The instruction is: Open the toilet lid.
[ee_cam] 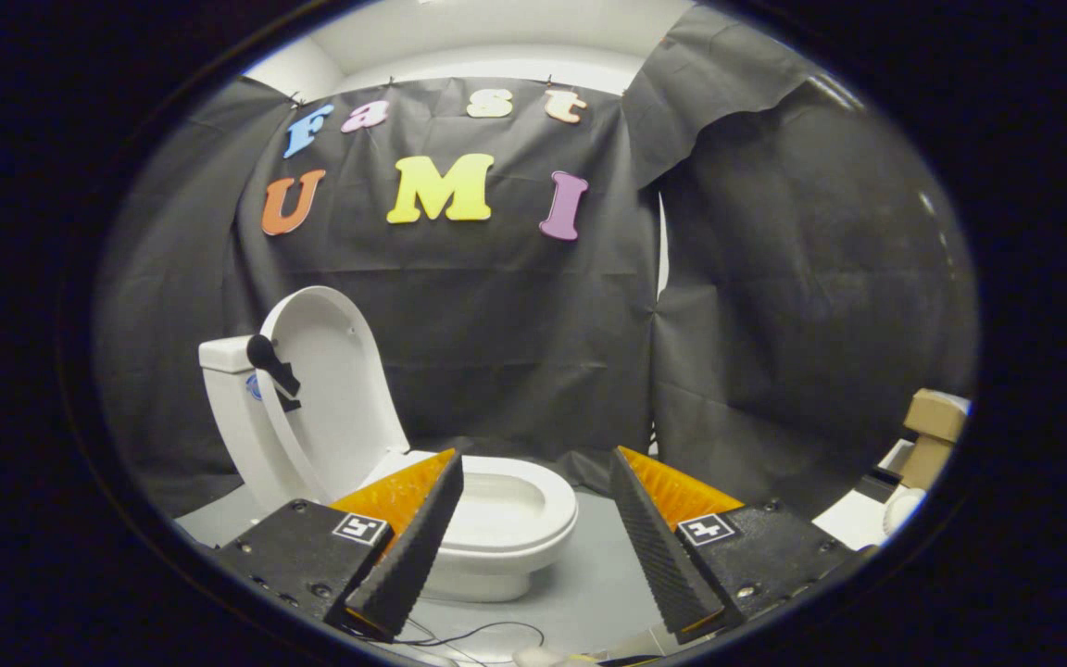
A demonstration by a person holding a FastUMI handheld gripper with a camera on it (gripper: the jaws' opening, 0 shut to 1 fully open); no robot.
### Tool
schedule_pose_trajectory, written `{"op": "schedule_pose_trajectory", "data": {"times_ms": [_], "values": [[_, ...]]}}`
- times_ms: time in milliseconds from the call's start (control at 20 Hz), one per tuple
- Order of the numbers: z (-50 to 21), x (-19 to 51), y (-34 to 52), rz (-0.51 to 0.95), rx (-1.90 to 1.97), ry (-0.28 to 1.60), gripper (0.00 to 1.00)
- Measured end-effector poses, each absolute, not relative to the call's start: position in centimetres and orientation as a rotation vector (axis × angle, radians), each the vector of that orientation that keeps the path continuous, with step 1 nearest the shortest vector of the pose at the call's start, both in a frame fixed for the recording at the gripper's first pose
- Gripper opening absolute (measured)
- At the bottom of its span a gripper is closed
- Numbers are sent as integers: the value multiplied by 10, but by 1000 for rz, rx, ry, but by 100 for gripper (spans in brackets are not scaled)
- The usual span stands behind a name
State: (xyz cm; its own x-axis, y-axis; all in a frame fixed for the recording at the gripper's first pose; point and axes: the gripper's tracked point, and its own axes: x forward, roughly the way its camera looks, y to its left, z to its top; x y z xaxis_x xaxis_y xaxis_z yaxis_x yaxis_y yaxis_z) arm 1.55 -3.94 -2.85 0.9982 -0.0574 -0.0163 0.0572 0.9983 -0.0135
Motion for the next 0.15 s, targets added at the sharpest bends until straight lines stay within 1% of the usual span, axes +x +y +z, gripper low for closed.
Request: {"op": "schedule_pose_trajectory", "data": {"times_ms": [150], "values": [[-35,17,-42,-68,-18,17,99]]}}
